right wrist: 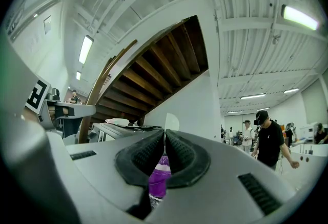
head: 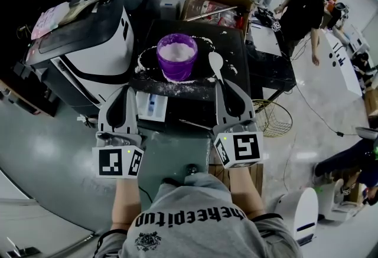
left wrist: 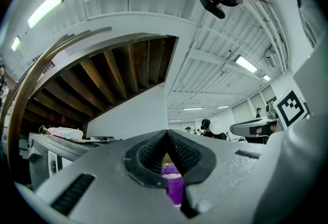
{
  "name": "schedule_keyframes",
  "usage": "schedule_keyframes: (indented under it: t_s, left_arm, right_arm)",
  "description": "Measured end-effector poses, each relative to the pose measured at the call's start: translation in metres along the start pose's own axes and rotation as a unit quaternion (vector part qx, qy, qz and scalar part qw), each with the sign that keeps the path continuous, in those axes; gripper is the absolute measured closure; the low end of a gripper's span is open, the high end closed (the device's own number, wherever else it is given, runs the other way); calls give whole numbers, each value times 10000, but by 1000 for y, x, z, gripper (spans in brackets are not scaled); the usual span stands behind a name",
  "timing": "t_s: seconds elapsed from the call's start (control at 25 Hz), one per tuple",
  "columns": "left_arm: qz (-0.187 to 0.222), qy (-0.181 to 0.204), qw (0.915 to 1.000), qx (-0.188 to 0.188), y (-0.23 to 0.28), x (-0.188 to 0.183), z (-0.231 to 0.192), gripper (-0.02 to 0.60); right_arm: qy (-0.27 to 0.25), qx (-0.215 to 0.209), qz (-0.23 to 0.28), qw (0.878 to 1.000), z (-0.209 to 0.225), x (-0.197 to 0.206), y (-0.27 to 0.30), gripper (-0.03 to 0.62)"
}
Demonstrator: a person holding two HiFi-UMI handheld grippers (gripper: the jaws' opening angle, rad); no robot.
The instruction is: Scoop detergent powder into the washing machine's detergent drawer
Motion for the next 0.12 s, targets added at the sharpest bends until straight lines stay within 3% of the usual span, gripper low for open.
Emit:
schedule_keyframes:
  t_s: [0.12]
  left_arm:
    - [-2,1,10000,-2,2,1,0,578]
  right_arm:
    - [-49,-46,64,10000,1,0,2,588]
Point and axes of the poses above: the fingertips, and each gripper's own axes: y forward along the fingers, z to its right, x out of its underside, the point moved 10 cm from there along -y, backward along the fingers, and after that the axes turned 12 degrees about -y, right-handed, at the moved point
